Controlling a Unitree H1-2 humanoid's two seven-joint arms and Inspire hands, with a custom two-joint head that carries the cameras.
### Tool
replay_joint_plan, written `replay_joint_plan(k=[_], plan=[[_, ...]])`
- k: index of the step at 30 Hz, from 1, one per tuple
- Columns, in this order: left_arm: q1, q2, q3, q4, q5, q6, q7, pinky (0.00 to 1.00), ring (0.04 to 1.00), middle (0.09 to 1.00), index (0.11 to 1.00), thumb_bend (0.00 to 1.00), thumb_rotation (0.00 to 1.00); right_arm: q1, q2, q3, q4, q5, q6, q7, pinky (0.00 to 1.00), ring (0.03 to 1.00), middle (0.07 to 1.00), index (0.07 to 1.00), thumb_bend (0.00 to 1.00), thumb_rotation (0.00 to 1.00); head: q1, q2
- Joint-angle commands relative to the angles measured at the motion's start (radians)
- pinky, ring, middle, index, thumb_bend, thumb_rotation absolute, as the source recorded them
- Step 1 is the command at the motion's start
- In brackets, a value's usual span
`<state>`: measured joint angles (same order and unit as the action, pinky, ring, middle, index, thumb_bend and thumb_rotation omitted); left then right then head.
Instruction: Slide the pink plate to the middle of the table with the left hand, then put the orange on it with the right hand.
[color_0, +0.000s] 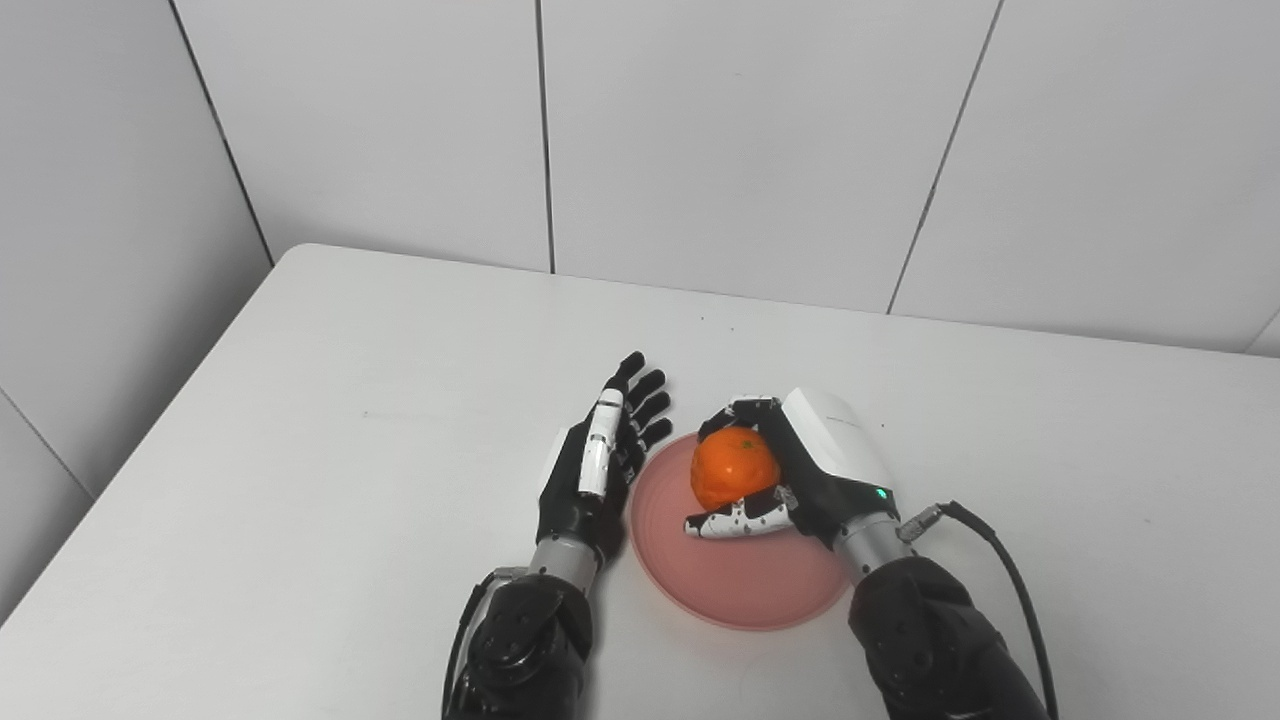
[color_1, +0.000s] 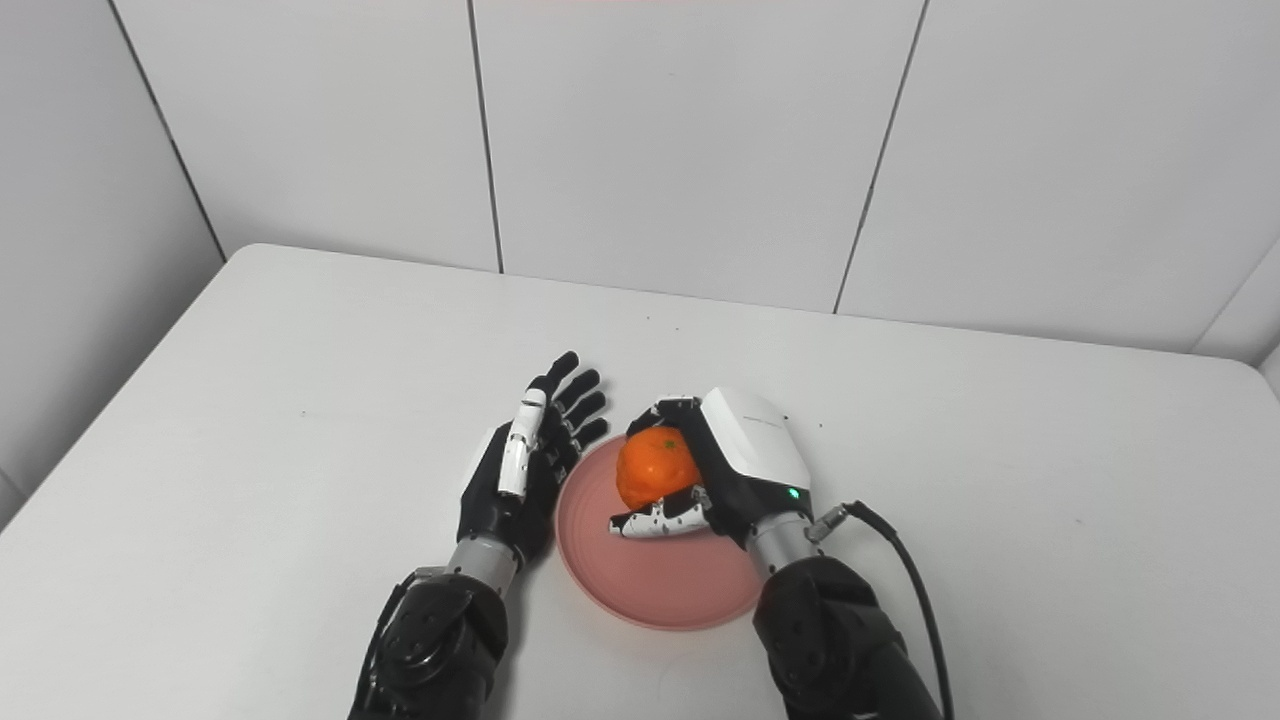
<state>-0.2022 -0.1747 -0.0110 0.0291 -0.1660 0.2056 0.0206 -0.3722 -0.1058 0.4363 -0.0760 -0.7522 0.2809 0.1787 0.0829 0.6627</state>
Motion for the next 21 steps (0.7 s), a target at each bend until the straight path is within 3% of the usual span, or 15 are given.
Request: replay_joint_plan(k=[1,16,20,21], plan=[[0.02,-0.013,0.007,0.02,0.008,0.008,0.019,0.9,0.915,0.916,0.915,0.38,1.0,-0.024,0.001,0.001,-0.019,-0.007,-0.048,-0.02,0.28,0.365,0.425,0.532,0.52,0.0,0.0,-0.001],[0.021,-0.009,0.006,0.012,0.015,0.008,0.019,0.9,0.91,0.911,0.91,0.37,1.0,-0.006,-0.014,0.04,0.016,-0.035,-0.076,-0.035,0.27,0.361,0.425,0.528,0.52,0.0,-0.016,0.008],[0.022,-0.01,0.007,0.008,0.014,0.016,0.022,0.9,0.904,0.907,0.907,0.37,1.0,-0.002,-0.015,0.045,0.015,-0.049,-0.072,-0.039,0.22,0.314,0.407,0.527,0.52,0.0,-0.018,0.007],[0.022,-0.011,0.008,0.006,0.014,0.02,0.024,0.89,0.901,0.905,0.906,0.37,1.0,-0.001,-0.015,0.047,0.014,-0.054,-0.072,-0.04,0.22,0.306,0.448,0.503,0.53,0.0,-0.018,0.007]])
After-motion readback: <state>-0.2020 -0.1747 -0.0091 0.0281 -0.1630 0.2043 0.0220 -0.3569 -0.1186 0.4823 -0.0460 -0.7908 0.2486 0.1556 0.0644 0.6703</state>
